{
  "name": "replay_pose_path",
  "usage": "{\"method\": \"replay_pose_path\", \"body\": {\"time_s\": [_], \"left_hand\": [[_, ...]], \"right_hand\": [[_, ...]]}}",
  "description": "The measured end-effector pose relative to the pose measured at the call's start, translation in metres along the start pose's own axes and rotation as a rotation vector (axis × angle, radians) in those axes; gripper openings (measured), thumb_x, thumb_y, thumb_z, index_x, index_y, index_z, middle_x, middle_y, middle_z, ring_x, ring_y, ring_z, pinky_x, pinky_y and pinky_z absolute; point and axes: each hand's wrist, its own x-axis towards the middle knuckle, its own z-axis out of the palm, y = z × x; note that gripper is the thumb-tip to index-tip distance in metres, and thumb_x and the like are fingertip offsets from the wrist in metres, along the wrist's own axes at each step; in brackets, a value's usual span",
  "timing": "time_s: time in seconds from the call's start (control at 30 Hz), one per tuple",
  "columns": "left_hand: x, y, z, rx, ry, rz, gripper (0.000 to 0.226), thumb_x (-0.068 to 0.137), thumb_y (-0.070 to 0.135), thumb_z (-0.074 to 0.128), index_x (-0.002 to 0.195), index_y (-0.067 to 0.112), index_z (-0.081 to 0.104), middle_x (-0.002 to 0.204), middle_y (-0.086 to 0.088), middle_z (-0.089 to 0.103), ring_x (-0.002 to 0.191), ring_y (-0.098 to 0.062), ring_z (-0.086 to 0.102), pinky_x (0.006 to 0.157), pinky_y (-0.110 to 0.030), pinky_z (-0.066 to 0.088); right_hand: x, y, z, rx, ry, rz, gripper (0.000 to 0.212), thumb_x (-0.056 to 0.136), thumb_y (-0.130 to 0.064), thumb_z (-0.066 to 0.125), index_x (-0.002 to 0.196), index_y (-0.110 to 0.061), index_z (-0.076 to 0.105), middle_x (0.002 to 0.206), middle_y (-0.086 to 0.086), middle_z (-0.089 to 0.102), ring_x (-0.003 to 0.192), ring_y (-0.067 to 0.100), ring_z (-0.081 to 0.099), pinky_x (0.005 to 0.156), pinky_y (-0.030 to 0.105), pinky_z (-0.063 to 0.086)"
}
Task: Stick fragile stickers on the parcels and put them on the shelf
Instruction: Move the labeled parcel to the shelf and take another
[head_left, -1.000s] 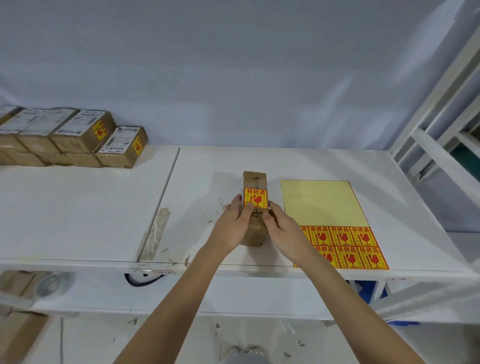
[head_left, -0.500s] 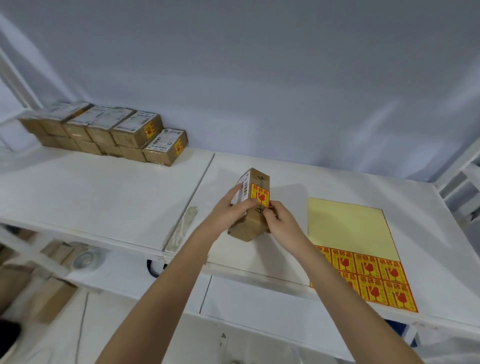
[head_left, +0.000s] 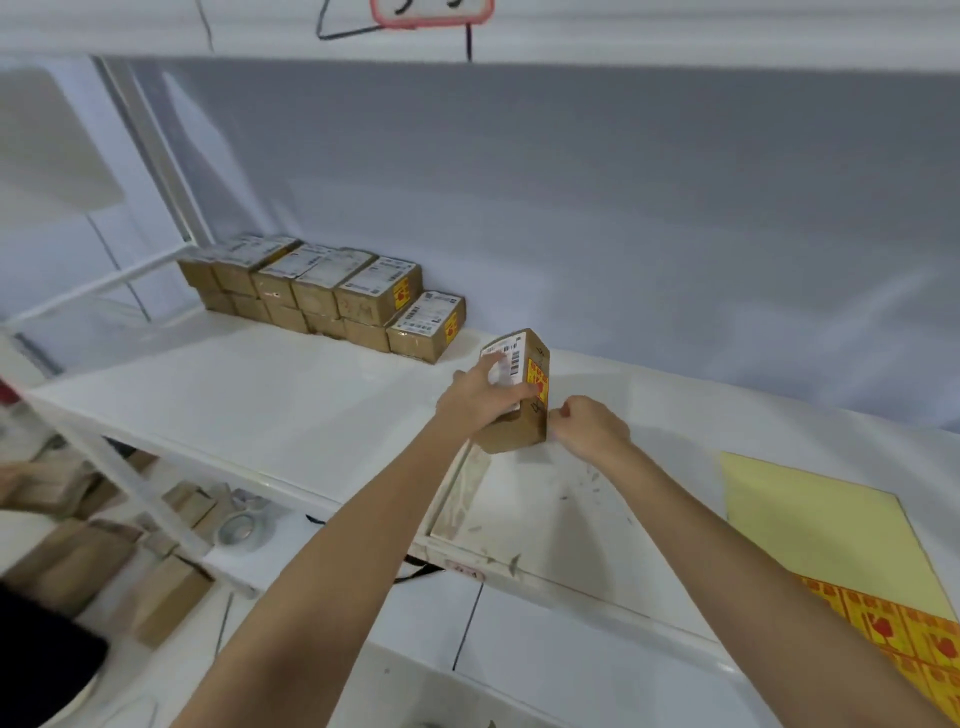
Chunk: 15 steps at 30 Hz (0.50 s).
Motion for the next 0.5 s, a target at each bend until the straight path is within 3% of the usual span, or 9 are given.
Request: {"method": "replay_pose_path", "body": {"time_s": [0.23,0.37,0.5], "left_hand": [[0.058,-0.005,-0.068,0.413,0.135,0.107,0.075,0.072,0.064,0.061,0.135,0.033,0.035,0.130,-0.011,0.045,0.117,-0.032,0.048,0.088,-0.039,0.042],[0.095,-0.012,-0.098,0.570,0.177,0.170,0.081,0.076,0.063,0.060,0.140,0.025,0.028,0.139,-0.016,0.035,0.124,-0.035,0.040,0.092,-0.042,0.041],[0.118,-0.010,-0.117,0.705,0.160,0.235,0.075,0.079,0.060,0.058,0.138,0.020,0.032,0.131,-0.016,0.040,0.117,-0.033,0.041,0.076,-0.036,0.039]], "right_hand": [[0.056,-0.071,0.019,0.162,-0.028,0.013,0.019,0.094,-0.024,0.039,0.089,-0.010,0.051,0.093,0.008,0.058,0.087,0.027,0.058,0.073,0.029,0.041],[0.084,-0.108,0.030,0.097,0.060,0.002,0.036,0.097,-0.026,0.034,0.119,-0.003,0.051,0.120,0.017,0.057,0.111,0.033,0.054,0.088,0.035,0.044],[0.105,-0.137,0.038,-0.089,0.074,0.021,0.043,0.099,-0.032,0.032,0.130,-0.005,0.043,0.129,0.017,0.051,0.119,0.033,0.047,0.092,0.039,0.042]]}}
